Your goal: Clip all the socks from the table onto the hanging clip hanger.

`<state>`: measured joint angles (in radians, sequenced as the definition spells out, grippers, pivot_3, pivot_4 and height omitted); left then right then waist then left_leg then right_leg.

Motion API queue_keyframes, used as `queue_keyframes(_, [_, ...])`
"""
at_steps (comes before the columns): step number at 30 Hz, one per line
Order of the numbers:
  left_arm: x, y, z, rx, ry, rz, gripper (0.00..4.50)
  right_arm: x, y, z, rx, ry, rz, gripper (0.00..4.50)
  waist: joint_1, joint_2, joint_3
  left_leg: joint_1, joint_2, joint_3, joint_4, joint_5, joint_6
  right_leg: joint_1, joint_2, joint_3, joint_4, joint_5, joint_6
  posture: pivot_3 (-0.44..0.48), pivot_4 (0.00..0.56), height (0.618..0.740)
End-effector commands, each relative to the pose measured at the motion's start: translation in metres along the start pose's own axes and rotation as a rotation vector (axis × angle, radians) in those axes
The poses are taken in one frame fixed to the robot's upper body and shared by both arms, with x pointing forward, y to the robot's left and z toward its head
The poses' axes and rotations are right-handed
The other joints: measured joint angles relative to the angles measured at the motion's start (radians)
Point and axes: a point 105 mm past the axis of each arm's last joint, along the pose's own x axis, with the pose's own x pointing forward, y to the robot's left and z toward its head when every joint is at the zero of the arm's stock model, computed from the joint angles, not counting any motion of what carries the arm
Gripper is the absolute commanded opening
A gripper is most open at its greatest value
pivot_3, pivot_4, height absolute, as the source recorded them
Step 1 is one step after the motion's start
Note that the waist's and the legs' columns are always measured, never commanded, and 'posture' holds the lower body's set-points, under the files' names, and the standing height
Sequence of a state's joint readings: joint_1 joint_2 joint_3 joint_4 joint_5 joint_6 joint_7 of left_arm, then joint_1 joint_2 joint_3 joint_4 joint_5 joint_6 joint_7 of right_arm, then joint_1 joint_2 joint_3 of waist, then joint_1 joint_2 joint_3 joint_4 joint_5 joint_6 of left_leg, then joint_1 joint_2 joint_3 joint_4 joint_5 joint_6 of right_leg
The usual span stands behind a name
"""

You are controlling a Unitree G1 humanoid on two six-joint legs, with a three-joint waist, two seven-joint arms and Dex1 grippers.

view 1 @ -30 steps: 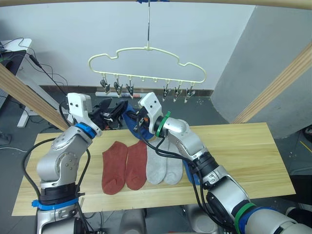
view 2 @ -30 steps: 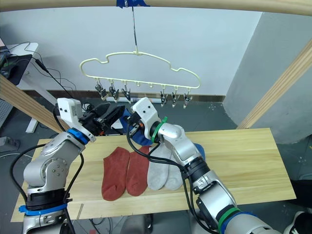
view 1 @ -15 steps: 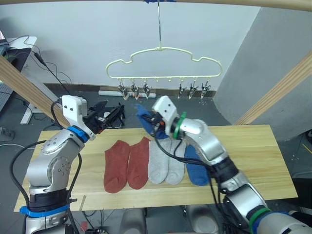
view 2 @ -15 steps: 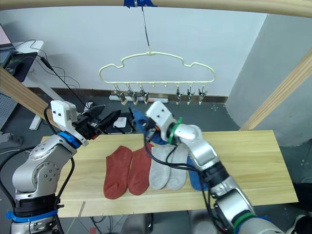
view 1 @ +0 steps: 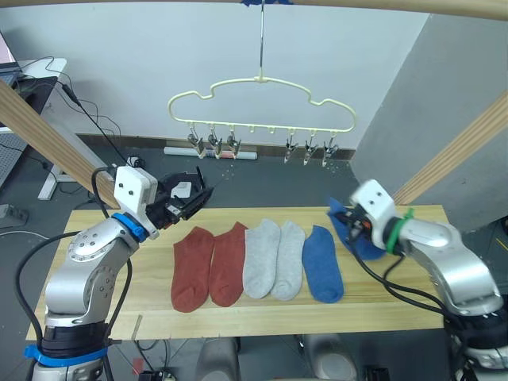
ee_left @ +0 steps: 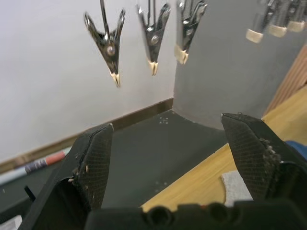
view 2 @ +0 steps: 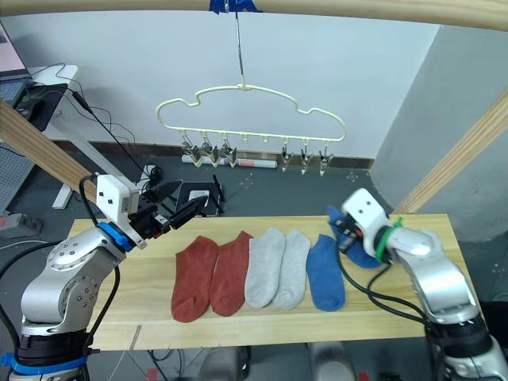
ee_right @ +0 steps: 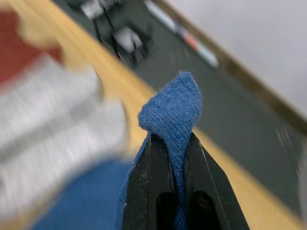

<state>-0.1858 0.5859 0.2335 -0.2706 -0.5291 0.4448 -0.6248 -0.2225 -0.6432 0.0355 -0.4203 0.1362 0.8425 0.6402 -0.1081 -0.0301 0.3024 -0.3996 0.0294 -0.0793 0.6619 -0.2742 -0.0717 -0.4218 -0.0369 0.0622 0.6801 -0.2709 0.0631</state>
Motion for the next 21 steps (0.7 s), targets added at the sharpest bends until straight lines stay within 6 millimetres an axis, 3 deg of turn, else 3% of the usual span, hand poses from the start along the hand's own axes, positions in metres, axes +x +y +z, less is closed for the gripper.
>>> queue_keyframes(1, [0.002,-0.006,0.012,0.045,-0.046,-0.023,3.99,-0.007,-0.014,-0.021,-0.005,0.065,-0.082,0.00,-0.005,0.000,0.000,0.000,0.000,0.001,0.000,0.000,0.000,0.000,0.000,0.001,0.000,0.000,0.000,-0.162,0.292,0.733])
queue_keyframes(5, [0.002,-0.006,0.013,0.049,-0.056,-0.013,4.03,-0.005,-0.016,-0.041,-0.027,0.124,-0.109,1.05,-0.007,0.000,0.000,0.001,0.000,0.001,0.000,0.000,0.000,0.000,0.001,0.002,0.000,0.000,0.000,-0.150,0.289,0.733])
queue_keyframes(14, [0.001,-0.004,0.013,0.055,-0.065,0.020,4.03,-0.001,-0.016,-0.044,-0.067,0.119,-0.154,4.34,0.000,0.000,0.000,0.001,0.000,0.001,0.000,0.000,0.000,0.000,0.001,0.002,0.000,0.000,0.000,-0.140,0.284,0.733])
queue_keyframes(21, [0.002,-0.003,0.010,0.053,-0.067,0.034,4.03,-0.010,-0.011,-0.040,-0.072,0.087,-0.114,4.46,0.000,0.000,0.000,0.001,0.000,0.001,0.000,0.000,0.000,0.000,0.001,0.001,0.000,0.000,0.000,-0.159,0.285,0.733])
